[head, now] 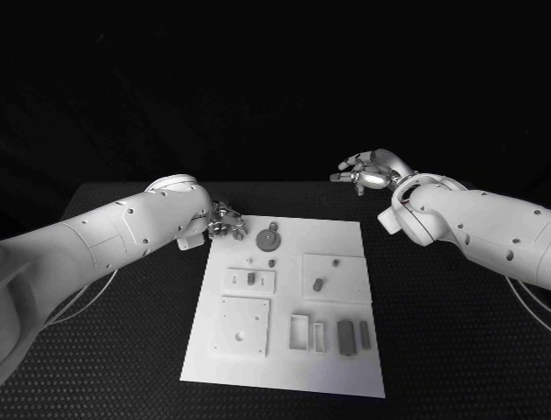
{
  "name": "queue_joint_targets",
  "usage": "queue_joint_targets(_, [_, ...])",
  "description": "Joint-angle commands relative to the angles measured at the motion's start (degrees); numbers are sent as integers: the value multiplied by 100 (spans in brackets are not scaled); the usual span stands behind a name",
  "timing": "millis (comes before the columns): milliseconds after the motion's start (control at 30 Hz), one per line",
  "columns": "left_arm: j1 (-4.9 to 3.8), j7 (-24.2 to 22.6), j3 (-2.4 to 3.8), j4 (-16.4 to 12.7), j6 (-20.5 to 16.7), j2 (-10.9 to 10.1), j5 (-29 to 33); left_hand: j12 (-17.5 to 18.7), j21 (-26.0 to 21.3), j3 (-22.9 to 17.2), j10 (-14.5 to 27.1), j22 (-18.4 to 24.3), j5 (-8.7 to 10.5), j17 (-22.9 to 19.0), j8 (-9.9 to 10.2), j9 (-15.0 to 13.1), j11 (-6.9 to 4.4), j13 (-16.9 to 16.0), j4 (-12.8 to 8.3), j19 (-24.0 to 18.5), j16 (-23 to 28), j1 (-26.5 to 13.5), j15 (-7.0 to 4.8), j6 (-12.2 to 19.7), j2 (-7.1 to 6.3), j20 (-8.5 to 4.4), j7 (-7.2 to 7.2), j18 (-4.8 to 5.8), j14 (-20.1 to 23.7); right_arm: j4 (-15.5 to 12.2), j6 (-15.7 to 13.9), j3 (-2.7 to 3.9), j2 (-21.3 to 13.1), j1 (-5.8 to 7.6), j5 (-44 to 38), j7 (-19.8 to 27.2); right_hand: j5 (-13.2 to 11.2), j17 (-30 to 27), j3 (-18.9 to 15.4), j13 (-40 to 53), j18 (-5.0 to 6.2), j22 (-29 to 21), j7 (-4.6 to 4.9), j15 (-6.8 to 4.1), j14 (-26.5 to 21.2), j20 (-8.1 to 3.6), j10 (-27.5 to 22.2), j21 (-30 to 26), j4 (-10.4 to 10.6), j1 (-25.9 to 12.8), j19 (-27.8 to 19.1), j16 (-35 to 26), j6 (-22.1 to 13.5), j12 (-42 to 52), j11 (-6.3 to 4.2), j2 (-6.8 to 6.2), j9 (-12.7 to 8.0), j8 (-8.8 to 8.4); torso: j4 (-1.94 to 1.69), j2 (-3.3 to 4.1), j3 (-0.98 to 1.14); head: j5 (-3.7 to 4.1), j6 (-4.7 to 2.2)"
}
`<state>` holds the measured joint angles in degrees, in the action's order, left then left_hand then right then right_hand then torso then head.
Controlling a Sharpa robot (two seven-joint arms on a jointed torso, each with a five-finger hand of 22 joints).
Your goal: Assemble the parts on the task board
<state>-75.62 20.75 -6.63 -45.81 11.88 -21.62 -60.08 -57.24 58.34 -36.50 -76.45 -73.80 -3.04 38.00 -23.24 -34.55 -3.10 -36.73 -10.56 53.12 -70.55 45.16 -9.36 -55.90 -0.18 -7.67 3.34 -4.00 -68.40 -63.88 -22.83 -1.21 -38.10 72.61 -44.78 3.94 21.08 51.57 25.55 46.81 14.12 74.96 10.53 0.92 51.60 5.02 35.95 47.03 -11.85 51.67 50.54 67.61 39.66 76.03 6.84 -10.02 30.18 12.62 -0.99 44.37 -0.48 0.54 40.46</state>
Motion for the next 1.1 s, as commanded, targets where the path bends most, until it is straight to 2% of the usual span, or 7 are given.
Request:
queue_joint_targets(33, [26, -82, -4, -35, -27, -14, 99, 5, 34, -5, -59, -14, 20, 16, -78, -37, -13, -11, -77, -7, -38, 74, 34, -108, 159, -638, -12, 81, -36, 1, 67, 3, 2, -2, 2, 45, 23, -10, -38, -11, 88, 111, 259, 3, -23, 40, -43, -20, -5, -47, 7, 36, -2, 36, 15, 13, -6, 32, -1, 0, 1, 2, 2])
queue_joint_targets(167, [35, -108, -1, -72, -104, -41, 147, -33, 92, -34, -223, -41, 19, 53, -276, -172, -96, -18, -274, 80, -114, 303, -14, -369, 370, -664, -103, 67, -160, -2, 65, 3, 1, -2, 2, 46, 23, -12, -39, -13, 88, 111, 259, 3, -24, 40, -44, -21, -5, -47, 7, 37, -2, 37, 15, 13, -7, 33, -4, 1, 0, 6, 6])
queue_joint_targets(400, [35, -58, 4, -266, -319, -226, 540, -44, 139, -22, -340, -61, 17, 79, -363, -269, -151, -13, -383, 169, -167, 403, -53, -440, 431, -691, -157, 56, -260, -13, 60, 3, -24, -2, 3, 45, 23, -14, -40, -16, 88, 111, 259, 4, -24, 40, -44, -21, -5, -50, 6, 39, -2, 39, 15, 12, -8, 34, -8, -6, 5, -3, 12])
queue_joint_targets(567, [18, 6, 8, -571, -463, -463, 672, -44, 157, -27, -363, -69, 17, 87, -390, -304, -169, -10, -428, 200, -182, 442, -66, -456, 451, -702, -174, 50, -290, -40, 52, 3, -65, -2, 4, 41, 23, -16, -42, -19, 88, 111, 259, 4, -25, 41, -45, -21, -4, -54, 6, 40, -2, 41, 15, 9, -10, 35, -23, -10, 6, 0, 11])
queue_joint_targets(667, [-25, 52, 8, -778, -528, -598, 717, -44, 162, -28, -369, -72, 16, 90, -402, -318, -175, -8, -441, 209, -187, 454, -70, -466, 458, -705, -181, 49, -299, -48, 47, 3, -74, -2, 5, 40, 24, -18, -43, -21, 88, 111, 259, 4, -25, 41, -46, -22, -4, -55, 6, 41, -1, 42, 15, 8, -11, 36, -34, -17, 8, -7, 16])
queue_joint_targets(867, [-126, 164, 5, -1502, -667, -1012, 726, -46, 168, -21, -380, -75, 15, 95, -415, -334, -182, -5, -453, 219, -196, 456, -72, -478, 454, -708, -188, 49, -313, -55, 48, 3, -95, -2, 7, 37, 25, -20, -44, -24, 88, 111, 259, 4, -26, 41, -46, -22, -3, -57, 7, 43, -1, 44, 15, 7, -12, 37, -57, -36, 13, -12, 15])
queue_joint_targets(1100, [-149, 260, -1, -2391, -894, -1499, 727, -49, 171, -16, -387, -77, 14, 98, -419, -340, -184, -4, -453, 225, -203, 450, -73, -482, 447, -709, -191, 50, -322, -50, 54, 3, -94, -2, 12, 34, 26, -22, -44, -28, 88, 111, 259, 4, -27, 40, -47, -22, -3, -57, 7, 44, -1, 46, 14, 7, -14, 38, -71, -53, 8, -21, 37])
